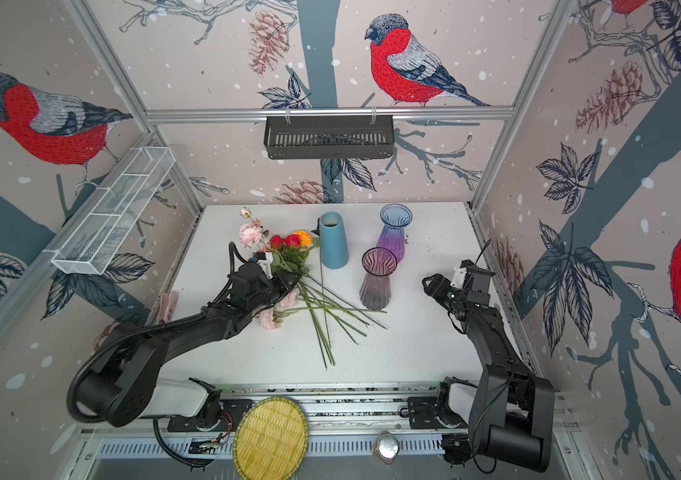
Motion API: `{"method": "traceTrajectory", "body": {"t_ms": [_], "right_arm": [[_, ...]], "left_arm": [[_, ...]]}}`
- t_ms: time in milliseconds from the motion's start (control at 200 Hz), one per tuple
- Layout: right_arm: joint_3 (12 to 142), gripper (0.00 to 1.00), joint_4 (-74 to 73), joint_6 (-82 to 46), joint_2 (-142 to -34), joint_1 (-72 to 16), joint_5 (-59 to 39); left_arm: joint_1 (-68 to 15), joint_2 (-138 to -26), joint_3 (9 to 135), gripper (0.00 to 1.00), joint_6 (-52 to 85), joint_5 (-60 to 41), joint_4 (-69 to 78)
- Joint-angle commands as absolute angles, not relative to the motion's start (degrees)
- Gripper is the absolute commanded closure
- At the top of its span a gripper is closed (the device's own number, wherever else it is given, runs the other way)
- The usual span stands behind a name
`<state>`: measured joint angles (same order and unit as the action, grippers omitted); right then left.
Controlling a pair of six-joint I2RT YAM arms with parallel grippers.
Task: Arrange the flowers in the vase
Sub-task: 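Lift the pink peony stems with the left gripper over the pink vase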
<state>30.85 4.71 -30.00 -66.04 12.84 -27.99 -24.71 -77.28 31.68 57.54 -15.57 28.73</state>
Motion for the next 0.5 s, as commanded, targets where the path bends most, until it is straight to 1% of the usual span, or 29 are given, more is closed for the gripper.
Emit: {"method": "traceTrajectory", "body": {"t_ms": [0,80,190,390,495], "right_arm": [[30.9,0.28,4.1,-29.7,-65.6,12.9,-28.1],[30.9,0.27,3.8,-29.5,-65.2,12.9,-28.2],[31.0,0.27,3.8,-29.2,-64.6,13.0,-28.7],[31.2,0.26,4.2,-28.8,-63.3,13.0,-28.4],[31.3,0.26,4.5,-28.8,-62.9,13.1,-28.5]], "left_arm": [[-24.6,-72.1,35.7,1.0,48.4,-12.8,23.4],[-25.7,-69.0,40.9,1.0,42.6,-11.4,20.4],[-29.2,-67.3,49.1,1.0,33.6,-12.9,20.9],[-36.7,-70.7,65.7,1.0,20.6,-16.7,18.3],[-40.1,-73.9,72.1,1.0,14.4,-15.9,15.5]]}}
